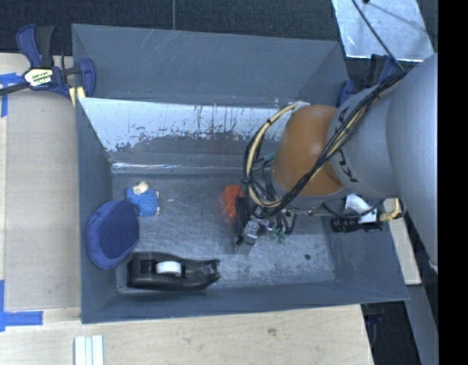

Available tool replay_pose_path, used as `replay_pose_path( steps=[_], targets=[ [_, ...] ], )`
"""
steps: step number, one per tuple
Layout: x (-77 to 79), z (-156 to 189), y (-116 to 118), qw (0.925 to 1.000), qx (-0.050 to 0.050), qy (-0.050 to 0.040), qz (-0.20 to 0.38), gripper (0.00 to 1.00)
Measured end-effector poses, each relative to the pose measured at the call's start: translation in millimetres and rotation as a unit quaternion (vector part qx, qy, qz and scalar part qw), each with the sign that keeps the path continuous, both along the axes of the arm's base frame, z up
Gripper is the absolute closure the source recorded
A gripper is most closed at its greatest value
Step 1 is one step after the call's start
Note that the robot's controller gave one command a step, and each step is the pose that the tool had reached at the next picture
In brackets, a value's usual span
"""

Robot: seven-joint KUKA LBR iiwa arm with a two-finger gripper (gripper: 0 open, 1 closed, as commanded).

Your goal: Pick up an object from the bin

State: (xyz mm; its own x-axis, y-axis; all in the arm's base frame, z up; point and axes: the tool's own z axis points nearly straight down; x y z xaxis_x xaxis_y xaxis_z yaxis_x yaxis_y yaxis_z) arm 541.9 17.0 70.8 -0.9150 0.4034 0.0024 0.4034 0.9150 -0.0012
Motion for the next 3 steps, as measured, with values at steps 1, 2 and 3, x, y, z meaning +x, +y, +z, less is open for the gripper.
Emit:
replay_pose_path(
  steps=[1,2,3],
  targets=[
    [1.7,2.5,-0.4,1.0000,0.000,-0.0025,0.001,1.00],
    [13.7,27.8,-8.9,1.0000,0.000,-0.0045,0.007,1.00],
    [3.6,78.0,-5.2,0.9999,0.000,-0.0053,0.012,1.00]
  ],
)
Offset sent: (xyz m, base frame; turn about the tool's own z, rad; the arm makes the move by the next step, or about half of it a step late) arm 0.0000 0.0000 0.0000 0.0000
